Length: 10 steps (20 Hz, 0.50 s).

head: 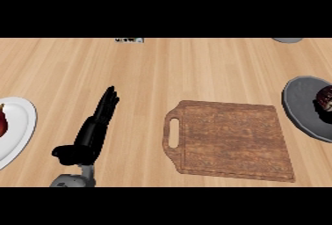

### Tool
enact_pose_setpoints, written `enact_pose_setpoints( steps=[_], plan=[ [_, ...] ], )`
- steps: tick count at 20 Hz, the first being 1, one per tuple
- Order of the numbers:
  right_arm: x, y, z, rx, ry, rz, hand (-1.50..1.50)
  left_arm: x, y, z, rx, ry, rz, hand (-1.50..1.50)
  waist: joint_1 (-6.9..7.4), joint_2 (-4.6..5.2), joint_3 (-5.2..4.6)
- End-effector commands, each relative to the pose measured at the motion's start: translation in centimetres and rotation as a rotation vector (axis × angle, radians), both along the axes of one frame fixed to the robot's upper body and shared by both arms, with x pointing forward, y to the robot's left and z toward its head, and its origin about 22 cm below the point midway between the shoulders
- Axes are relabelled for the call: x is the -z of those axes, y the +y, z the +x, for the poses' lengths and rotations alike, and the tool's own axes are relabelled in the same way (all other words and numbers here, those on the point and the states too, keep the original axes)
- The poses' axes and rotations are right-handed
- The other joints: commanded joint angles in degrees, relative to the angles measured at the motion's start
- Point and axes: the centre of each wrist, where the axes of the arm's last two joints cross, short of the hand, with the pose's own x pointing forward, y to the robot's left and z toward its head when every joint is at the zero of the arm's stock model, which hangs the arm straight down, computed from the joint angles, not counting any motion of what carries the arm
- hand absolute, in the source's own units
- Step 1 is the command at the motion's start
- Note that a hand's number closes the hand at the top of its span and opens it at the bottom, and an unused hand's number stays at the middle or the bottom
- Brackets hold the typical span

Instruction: Pick the cupcake from the cutting board and place it in the pan

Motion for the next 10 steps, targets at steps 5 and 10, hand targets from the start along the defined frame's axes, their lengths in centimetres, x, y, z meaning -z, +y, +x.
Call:
enact_pose_setpoints(
  steps=[5,10],
  plan=[
    [0.1,-3.5,4.8,0.034,-0.042,0.031,1.5,-0.3,1.2,-0.3,0.021,0.007,0.0,0.0,1.34,0.42,0.1],
    [3.1,-4.1,3.3,0.031,0.396,-0.063,-1.5,-0.7,-1.1,0.2,0.038,-0.023,0.0,0.0,2.9,1.3,0.06]
  ],
)
